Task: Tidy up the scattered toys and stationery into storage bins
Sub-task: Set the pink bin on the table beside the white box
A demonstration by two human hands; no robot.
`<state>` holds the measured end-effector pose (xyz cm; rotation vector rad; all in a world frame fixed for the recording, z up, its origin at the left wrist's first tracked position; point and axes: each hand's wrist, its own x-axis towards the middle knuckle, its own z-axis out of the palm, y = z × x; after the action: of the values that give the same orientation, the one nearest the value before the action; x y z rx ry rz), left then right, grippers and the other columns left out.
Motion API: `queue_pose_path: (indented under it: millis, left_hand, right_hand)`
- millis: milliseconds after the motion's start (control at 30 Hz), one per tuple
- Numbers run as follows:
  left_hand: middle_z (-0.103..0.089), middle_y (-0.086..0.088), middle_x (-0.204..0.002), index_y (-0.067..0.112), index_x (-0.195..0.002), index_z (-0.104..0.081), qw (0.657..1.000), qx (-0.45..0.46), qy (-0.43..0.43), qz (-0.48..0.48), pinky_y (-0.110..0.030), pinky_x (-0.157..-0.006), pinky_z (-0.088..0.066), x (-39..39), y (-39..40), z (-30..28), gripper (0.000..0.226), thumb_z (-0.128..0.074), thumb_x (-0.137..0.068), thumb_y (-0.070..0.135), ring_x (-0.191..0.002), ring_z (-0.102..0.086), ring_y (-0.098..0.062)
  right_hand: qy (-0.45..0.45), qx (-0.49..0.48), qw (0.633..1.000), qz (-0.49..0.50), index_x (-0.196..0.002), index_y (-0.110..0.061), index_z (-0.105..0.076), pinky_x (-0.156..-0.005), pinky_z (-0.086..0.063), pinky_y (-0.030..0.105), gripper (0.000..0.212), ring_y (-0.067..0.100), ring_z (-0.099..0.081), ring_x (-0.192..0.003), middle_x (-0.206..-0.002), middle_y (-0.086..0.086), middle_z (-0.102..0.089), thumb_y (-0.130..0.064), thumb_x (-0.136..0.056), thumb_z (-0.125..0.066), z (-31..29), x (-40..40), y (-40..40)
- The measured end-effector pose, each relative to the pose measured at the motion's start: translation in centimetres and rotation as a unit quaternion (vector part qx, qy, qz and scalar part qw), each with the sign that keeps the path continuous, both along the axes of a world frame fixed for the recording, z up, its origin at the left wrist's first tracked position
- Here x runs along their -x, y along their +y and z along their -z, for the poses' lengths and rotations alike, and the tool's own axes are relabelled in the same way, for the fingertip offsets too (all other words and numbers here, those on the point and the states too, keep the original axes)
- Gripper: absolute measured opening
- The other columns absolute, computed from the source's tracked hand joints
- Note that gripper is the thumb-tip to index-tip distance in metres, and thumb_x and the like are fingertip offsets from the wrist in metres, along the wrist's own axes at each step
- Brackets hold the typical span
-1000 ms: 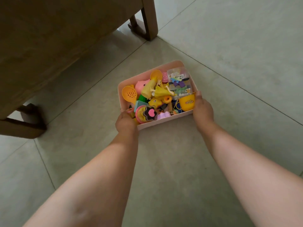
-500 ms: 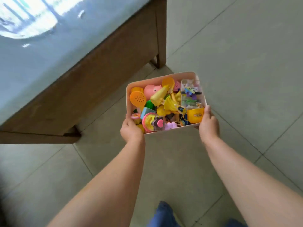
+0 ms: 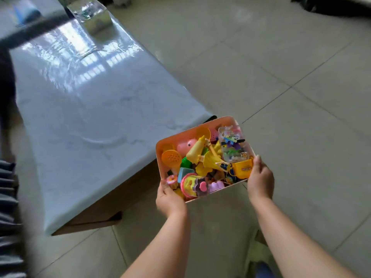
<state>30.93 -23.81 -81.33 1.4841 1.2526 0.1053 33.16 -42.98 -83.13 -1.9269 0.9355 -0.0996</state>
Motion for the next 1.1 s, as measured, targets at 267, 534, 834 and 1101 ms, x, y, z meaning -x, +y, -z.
queue_pose_path:
  millis: [267, 534, 834, 1101]
  left_hand:
    - [-0.067, 0.000, -0.108, 0.019, -0.123, -0.061, 0.997, -0.030, 0.029, -0.064, -0.032, -0.082, -0.049, -11.8, -1.6, -0.3, 0.042, -0.036, -0.101, 0.044, -0.090, -0.062, -0.018]
    - [-0.066, -0.002, -0.102, 0.022, -0.119, -0.062, 0.982, -0.016, 0.058, -0.178, -0.031, -0.074, -0.053, -21.4, 1.7, 2.5, 0.046, -0.034, -0.099, 0.052, -0.087, -0.063, -0.020]
    - [-0.067, -0.009, -0.117, 0.015, -0.117, -0.066, 0.956, -0.049, 0.101, -0.271, -0.040, -0.093, -0.049, -35.9, 11.9, 6.1, 0.052, -0.033, -0.099, 0.051, -0.107, -0.060, -0.033]
    - [-0.069, -0.005, -0.102, 0.018, -0.105, -0.066, 0.960, -0.043, 0.109, -0.254, -0.036, -0.083, -0.051, -44.3, 17.6, 6.8, 0.037, -0.036, -0.101, 0.040, -0.091, -0.062, -0.029]
  right_hand:
    - [0.042, 0.004, 0.982, -0.183, -0.117, -0.016, -0.062, -0.080, -0.049, 0.032, 0.058, 0.029, -0.060, -0.104, -0.114, 0.010, -0.063, -0.053, -0.101, -0.020, -1.3, -15.3, -1.9]
    - [0.064, -0.007, 0.952, -0.298, -0.139, -0.021, -0.048, -0.099, -0.042, 0.037, 0.052, 0.026, -0.050, -0.125, -0.138, 0.006, -0.053, -0.047, -0.103, -0.022, 1.4, -28.0, 2.6]
    - [0.042, 0.021, 0.924, -0.379, -0.135, -0.011, -0.051, -0.100, -0.037, 0.033, 0.046, 0.030, -0.047, -0.124, -0.137, 0.016, -0.051, -0.033, -0.105, -0.025, 4.2, -47.5, 16.7]
    - [0.030, -0.010, 0.918, -0.396, -0.131, -0.010, -0.051, -0.099, -0.038, 0.035, 0.047, 0.031, -0.049, -0.121, -0.130, 0.013, -0.054, -0.038, -0.104, -0.025, 5.1, -60.3, 27.0]
